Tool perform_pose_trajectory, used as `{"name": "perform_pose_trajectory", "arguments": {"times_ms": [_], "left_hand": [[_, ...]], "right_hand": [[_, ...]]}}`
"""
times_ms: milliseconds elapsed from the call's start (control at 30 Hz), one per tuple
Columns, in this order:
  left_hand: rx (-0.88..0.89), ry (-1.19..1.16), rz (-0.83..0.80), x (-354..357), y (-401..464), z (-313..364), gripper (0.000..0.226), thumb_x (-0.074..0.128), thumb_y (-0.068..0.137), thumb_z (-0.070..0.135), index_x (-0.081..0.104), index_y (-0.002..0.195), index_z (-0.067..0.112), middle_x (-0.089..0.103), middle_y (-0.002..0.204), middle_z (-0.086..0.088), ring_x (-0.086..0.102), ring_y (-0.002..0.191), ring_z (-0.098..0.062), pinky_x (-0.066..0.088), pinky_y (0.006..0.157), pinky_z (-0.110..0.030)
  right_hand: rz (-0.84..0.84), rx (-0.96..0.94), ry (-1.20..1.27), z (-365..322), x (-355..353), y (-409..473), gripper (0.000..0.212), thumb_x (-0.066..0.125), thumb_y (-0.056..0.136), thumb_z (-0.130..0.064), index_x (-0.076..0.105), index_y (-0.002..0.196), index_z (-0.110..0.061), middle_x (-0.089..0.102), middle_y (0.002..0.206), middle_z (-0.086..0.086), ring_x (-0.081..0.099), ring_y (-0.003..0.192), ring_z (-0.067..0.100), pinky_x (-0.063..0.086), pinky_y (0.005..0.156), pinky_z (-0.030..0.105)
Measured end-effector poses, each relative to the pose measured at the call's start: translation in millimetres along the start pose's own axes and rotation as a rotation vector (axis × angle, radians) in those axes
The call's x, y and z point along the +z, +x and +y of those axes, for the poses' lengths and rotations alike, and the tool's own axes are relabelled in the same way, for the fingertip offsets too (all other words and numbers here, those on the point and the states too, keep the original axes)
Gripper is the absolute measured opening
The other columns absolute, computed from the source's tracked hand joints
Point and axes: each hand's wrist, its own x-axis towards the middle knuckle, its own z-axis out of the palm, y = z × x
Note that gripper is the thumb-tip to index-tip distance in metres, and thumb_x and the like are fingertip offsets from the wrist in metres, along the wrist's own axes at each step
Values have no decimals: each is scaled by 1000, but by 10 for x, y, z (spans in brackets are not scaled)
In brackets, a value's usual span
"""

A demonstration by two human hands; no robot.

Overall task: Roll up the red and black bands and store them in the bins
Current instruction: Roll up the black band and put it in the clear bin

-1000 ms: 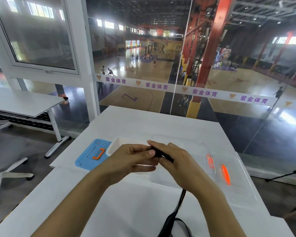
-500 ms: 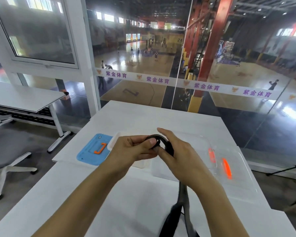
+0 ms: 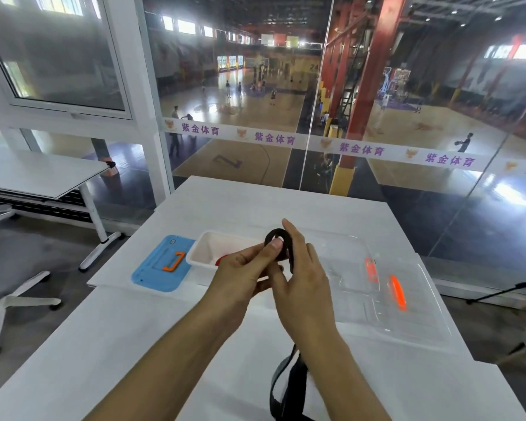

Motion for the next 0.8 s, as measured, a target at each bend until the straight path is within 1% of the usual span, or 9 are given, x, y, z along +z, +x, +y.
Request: {"name": "perform_pose_trajectory", "arguments": {"times_ms": [100, 200, 333, 400, 500, 533, 600, 667, 800], "left_hand": [[-39, 72, -115, -151, 8, 113, 26, 64, 96, 27, 76, 112, 12, 79, 110, -7, 74, 102, -17, 57, 93, -36], [-35, 204, -202, -318, 25, 275, 28, 63, 96, 25, 73, 118, 9, 76, 114, -13, 73, 109, -26, 56, 100, -43], [-53, 415, -297, -439, 68, 423, 24, 67, 94, 15, 75, 116, 8, 78, 110, -12, 75, 105, -28, 56, 100, -42], [-50, 485, -318, -433, 64, 449, 24, 69, 93, 15, 75, 116, 9, 80, 106, -8, 76, 101, -24, 59, 94, -35], [63, 521, -254, -366, 15, 405, 19, 69, 93, 10, 77, 110, 12, 82, 88, 6, 78, 83, -6, 56, 72, -10], [102, 509, -226, -339, -2, 362, 18, 69, 93, 9, 77, 108, 13, 81, 84, 9, 77, 79, -2, 54, 68, -7], [127, 422, -183, -288, 0, 273, 19, 68, 94, 11, 77, 110, 13, 82, 90, 4, 78, 83, -6, 58, 74, -12], [128, 293, -131, -243, 42, 167, 21, 68, 94, 15, 76, 113, 12, 81, 99, -5, 78, 94, -18, 62, 86, -27], [142, 103, 0, -80, 113, 11, 24, 66, 95, 20, 75, 114, 8, 80, 103, -12, 77, 96, -30, 62, 86, -33]], "right_hand": [[-208, -117, 0, 118, -156, 84, 65, 52, 105, -28, 20, 153, -59, 49, 112, -17, 55, 96, -3, 48, 84, 21], [-417, -192, -93, 173, -332, 155, 68, 52, 106, -32, 16, 150, -67, 39, 103, -13, 51, 86, 3, 49, 81, 24], [-549, -229, -87, 193, -442, 214, 65, 55, 105, -36, 20, 148, -71, 37, 101, -15, 49, 85, -2, 45, 83, 19], [-563, -230, -90, 222, -444, 229, 66, 58, 103, -37, 22, 148, -69, 39, 98, -17, 49, 87, -5, 42, 82, 18], [-487, -229, -70, 286, -411, 228, 66, 65, 98, -38, 30, 150, -61, 49, 94, -14, 51, 86, 1, 43, 81, 18], [-439, -219, -49, 302, -404, 225, 65, 68, 96, -39, 35, 150, -57, 53, 90, -12, 52, 83, 5, 45, 80, 19], [-366, -169, 5, 323, -398, 216, 65, 73, 89, -44, 43, 145, -54, 56, 83, -9, 53, 77, 8, 49, 76, 24], [-310, -120, 26, 340, -372, 177, 67, 76, 84, -48, 42, 142, -55, 59, 80, -9, 55, 74, 10, 53, 75, 28], [-69, -48, 0, 318, -191, 60, 65, 67, 90, -45, 38, 148, -50, 52, 75, -26, 55, 72, 6, 50, 73, 23]]}}
